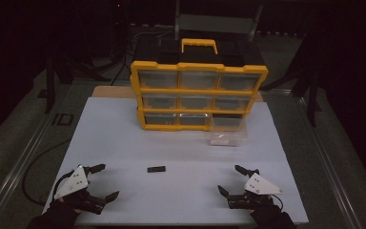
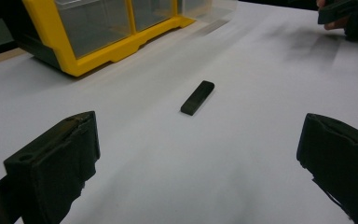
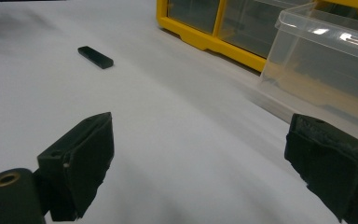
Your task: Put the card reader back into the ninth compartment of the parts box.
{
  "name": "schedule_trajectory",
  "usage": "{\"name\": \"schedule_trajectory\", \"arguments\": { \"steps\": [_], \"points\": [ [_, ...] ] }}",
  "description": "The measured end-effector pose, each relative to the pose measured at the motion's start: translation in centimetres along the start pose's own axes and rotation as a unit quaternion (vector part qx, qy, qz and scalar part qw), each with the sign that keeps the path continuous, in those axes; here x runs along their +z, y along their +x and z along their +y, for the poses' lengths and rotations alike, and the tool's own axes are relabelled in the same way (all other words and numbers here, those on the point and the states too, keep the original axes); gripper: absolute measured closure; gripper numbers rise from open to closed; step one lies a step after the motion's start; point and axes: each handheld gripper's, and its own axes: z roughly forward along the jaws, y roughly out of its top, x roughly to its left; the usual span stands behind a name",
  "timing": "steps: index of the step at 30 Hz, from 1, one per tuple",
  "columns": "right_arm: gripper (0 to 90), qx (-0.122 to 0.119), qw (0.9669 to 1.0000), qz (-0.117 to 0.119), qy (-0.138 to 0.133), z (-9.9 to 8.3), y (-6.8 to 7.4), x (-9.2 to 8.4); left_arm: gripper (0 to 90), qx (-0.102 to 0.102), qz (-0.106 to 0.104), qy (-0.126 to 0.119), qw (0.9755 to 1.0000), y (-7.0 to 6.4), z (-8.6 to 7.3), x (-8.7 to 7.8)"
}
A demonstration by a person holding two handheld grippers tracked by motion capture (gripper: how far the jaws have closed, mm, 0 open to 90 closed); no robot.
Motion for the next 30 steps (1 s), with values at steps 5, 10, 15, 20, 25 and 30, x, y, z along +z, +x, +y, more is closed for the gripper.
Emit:
{"name": "schedule_trajectory", "arguments": {
  "steps": [5, 10, 15, 20, 25, 30],
  "points": [
    [8.2, -0.002, 1.0, 0.0, 0.002, 0.1, 0.1, -0.1, 0.4, -0.003, 0.003, -0.001, 1.0, 0.1, 0.6, -0.1],
    [8.2, -0.001, 1.0, 0.0, 0.001, 0.1, 0.1, -0.1, 0.4, 0.002, 0.001, 0.001, 1.0, 0.0, 1.2, -0.2],
    [8.2, -0.002, 1.0, 0.002, 0.003, 0.1, 0.2, 0.0, 0.5, 0.005, -0.004, 0.003, 1.0, 0.2, 1.9, -0.3],
    [8.2, 0.001, 1.0, 0.002, 0.001, 0.1, 0.2, -0.1, 0.4, 0.011, -0.01, 0.012, 0.9998, 0.5, 2.9, -0.1],
    [8.3, 0.0, 1.0, 0.004, -0.002, 0.1, 0.2, -0.1, 0.5, 0.016, -0.016, 0.022, 0.9995, 0.7, 3.9, 0.1],
    [8.3, 0.001, 1.0, 0.005, -0.001, 0.1, 0.2, 0.0, 0.5, 0.021, -0.023, 0.037, 0.9988, 0.8, 5.0, 0.6]
  ]
}}
